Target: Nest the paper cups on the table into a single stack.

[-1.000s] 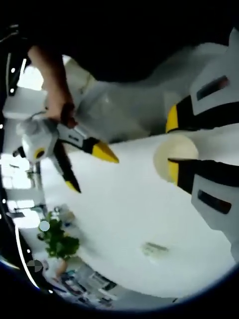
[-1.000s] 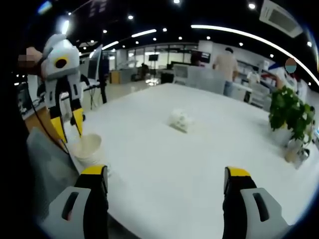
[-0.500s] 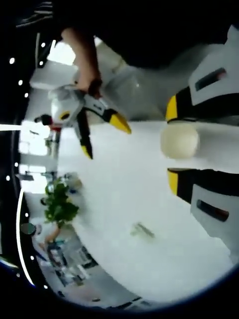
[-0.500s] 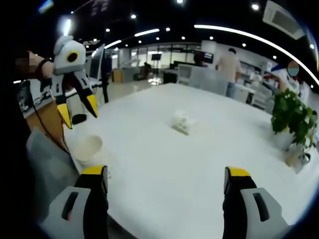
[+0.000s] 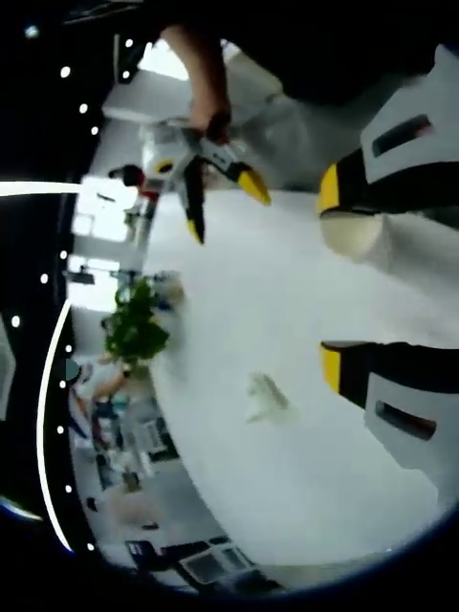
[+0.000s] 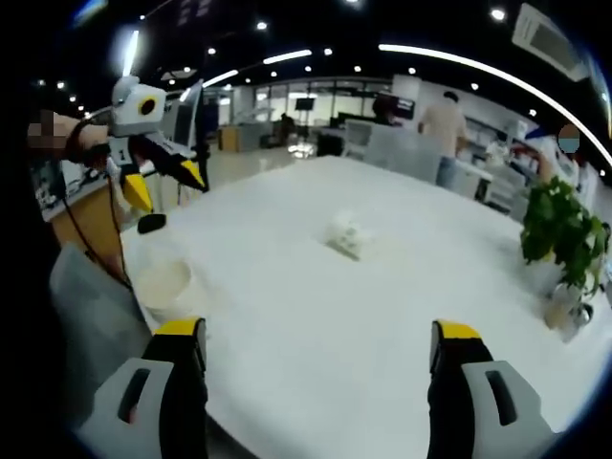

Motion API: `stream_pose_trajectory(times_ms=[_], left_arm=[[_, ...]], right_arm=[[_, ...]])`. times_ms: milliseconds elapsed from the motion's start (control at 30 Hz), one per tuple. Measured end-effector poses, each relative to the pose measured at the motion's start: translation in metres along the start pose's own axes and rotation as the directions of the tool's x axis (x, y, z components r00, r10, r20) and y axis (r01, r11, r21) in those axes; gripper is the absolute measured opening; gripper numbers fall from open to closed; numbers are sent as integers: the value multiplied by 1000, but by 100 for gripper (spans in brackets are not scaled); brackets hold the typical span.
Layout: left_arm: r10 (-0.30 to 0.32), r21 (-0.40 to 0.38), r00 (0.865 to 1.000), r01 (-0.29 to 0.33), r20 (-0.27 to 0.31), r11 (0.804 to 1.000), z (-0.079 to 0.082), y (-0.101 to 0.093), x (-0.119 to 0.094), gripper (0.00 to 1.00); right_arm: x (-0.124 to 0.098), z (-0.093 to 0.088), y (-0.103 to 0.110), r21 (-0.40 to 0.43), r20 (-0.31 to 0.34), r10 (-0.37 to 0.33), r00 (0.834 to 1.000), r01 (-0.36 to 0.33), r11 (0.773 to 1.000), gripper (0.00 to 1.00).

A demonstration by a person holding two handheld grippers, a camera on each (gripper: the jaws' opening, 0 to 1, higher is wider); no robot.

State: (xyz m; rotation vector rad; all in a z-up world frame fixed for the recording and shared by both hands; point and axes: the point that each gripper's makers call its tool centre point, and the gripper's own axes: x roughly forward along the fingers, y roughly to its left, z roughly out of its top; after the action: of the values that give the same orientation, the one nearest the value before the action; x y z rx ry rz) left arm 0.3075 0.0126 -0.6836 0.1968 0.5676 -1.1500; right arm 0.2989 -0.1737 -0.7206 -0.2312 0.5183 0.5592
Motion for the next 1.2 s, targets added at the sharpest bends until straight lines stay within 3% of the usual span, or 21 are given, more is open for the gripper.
stream_pose_trajectory(times_ms=[400,567,867,1200], left_arm=[[141,-99,989,-136,48,986,-4,35,-15,77],[197,-108,979,-191,51,976,-10,46,-22,87],[242,-101,970,-239,23,966,-25,55,-34,99],[258,-106,966,-254,26,961,-28,61,-40,99]], right_arm=[[0,9,-3,-3,8,-3,1000,3,1000,95],[-2,9,-8,0,6,-7,1000,7,1000,95],[1,7,-8,4,-5,0,1000,0,1000,96],[8,16,-10,-53,-15,23,1000,-24,998,96]])
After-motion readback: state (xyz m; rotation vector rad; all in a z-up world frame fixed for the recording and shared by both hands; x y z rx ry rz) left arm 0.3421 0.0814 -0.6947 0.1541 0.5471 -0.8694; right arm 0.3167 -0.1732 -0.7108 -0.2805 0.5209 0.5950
